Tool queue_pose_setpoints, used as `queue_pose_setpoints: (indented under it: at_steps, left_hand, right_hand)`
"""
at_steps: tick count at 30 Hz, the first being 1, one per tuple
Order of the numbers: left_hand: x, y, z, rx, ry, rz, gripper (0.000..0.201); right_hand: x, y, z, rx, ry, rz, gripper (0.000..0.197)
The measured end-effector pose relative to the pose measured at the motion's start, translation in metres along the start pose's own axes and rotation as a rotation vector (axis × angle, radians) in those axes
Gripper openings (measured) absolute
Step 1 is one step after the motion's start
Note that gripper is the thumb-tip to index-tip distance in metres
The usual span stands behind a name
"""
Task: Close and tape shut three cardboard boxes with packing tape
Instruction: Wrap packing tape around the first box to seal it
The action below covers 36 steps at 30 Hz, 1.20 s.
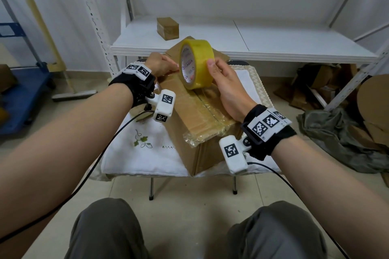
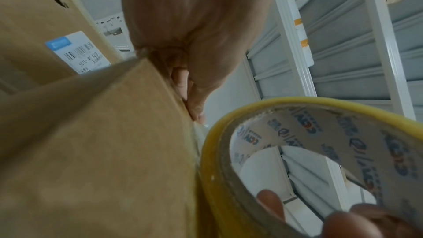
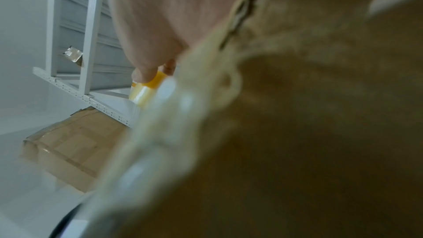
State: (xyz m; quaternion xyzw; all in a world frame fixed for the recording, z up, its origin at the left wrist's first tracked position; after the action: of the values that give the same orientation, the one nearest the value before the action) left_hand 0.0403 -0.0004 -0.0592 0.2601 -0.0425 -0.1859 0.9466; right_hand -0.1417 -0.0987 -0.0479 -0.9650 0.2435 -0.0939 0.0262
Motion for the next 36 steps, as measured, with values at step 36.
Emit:
queue_pose_setpoints:
  at_steps: [36]
  left_hand:
    - [-0.001,0.003,0.0,0.249,-0.067,0.012,0.014]
  right_hand:
    - [0.003,-0.006,0.0,-0.125,0.0,0.007,0.016]
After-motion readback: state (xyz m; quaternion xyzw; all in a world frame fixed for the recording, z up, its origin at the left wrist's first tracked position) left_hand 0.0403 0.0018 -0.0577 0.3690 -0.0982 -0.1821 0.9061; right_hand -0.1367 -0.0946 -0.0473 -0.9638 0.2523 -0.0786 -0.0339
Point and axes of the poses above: each hand's wrist, its own x-axis towards the middle knuckle, its own y-axis out of the back of the hand, z = x × y, the point moved 9 cm from there along x, towards the middle knuckle, and after that the axes turned 8 degrees about z, right-handed, at the moved point
